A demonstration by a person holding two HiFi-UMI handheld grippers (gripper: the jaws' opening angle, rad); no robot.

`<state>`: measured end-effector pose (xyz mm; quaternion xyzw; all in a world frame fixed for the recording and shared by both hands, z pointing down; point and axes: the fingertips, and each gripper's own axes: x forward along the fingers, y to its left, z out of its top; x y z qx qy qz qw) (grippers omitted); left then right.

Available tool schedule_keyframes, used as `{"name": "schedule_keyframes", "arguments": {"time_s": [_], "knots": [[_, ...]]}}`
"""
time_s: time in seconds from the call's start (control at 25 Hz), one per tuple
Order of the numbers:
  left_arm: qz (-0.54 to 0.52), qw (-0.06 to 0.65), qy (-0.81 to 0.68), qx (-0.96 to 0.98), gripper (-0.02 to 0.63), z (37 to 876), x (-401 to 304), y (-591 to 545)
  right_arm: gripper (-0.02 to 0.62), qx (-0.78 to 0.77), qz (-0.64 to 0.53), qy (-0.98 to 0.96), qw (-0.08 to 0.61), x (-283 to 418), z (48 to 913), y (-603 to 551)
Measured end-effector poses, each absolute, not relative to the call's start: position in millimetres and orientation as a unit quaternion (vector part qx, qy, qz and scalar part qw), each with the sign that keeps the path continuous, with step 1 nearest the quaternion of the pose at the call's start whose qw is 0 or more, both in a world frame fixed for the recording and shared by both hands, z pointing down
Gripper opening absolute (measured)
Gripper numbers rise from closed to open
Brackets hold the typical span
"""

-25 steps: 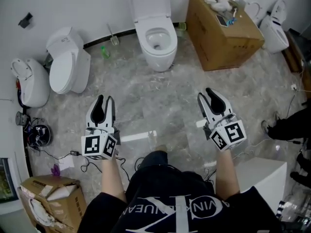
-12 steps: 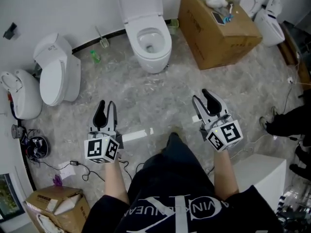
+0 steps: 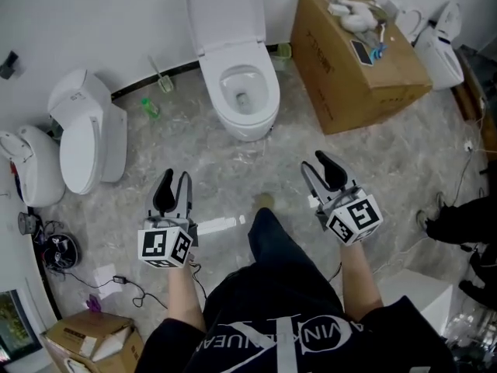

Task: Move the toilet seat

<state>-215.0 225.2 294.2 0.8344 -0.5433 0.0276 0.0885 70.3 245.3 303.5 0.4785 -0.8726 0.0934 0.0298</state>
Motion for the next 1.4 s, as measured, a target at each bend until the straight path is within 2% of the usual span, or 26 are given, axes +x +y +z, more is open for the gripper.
{"name": "schedule_keyframes", "arguments": {"time_s": [0.28,0.6,1.16,1.4], "knots": [[0.04,0.111,-0.542,0.832,0.143,308.3,-197.6,128.3,0.172,0.451,0.111,-0.883,0.065,76.2,321.3,139.2],[0.057,0.148,-0.549,0.82,0.144,360.4,-183.5,58.6,0.172,0.43,0.162,-0.883,0.095,78.9,383.8,72.9],[0.108,0.193,-0.496,0.84,0.155,526.0,-131.9,-2.8,0.172,0.413,0.23,-0.872,0.13,59.1,553.7,25.7],[0.13,0.219,-0.478,0.841,0.169,619.8,-114.2,-17.5,0.172,0.448,0.259,-0.848,0.113,57.0,624.7,4.0]]}}
